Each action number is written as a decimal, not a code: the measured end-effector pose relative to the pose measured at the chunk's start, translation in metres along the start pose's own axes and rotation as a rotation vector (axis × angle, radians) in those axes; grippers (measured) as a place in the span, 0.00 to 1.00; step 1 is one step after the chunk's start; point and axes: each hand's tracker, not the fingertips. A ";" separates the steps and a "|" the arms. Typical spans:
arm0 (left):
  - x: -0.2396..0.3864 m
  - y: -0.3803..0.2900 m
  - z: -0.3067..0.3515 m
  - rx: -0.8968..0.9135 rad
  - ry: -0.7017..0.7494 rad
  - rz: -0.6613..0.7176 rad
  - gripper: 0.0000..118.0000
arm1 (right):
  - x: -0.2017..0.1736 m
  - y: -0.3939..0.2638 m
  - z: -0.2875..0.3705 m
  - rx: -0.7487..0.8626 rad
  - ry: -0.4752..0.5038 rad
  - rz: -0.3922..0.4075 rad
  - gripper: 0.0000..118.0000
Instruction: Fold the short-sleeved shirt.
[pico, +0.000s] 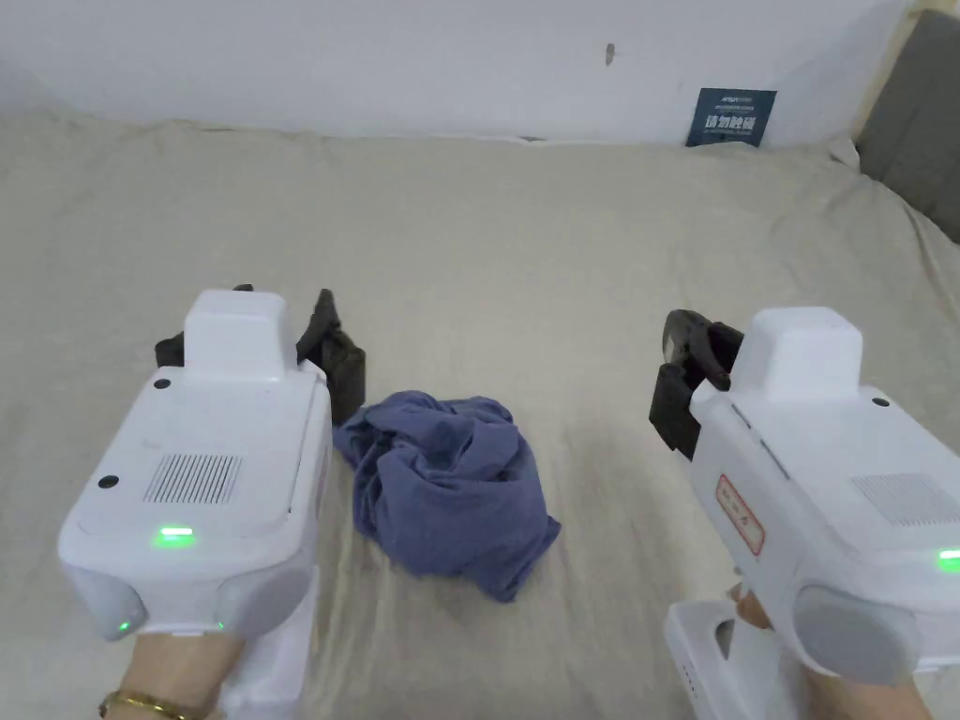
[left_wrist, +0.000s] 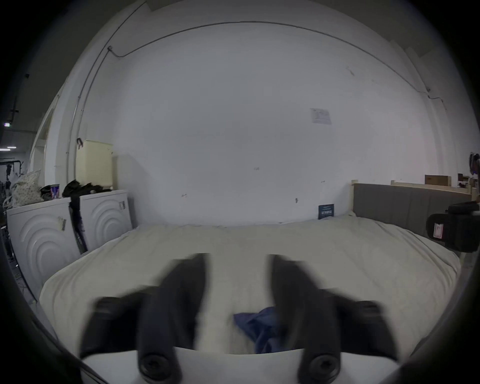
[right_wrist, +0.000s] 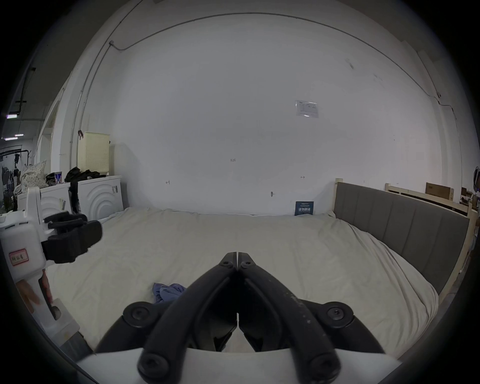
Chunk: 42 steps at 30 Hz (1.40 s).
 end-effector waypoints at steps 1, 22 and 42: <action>-0.002 -0.002 0.001 -0.021 0.017 0.007 0.01 | -0.002 -0.001 0.000 -0.003 0.006 0.000 0.01; -0.037 -0.022 -0.169 -0.648 -0.085 0.167 0.98 | -0.005 -0.005 0.008 -0.029 0.022 -0.016 0.01; 0.019 -0.109 -0.264 -1.062 -0.068 0.051 0.11 | 0.023 -0.036 -0.034 -0.171 -0.061 -0.034 0.01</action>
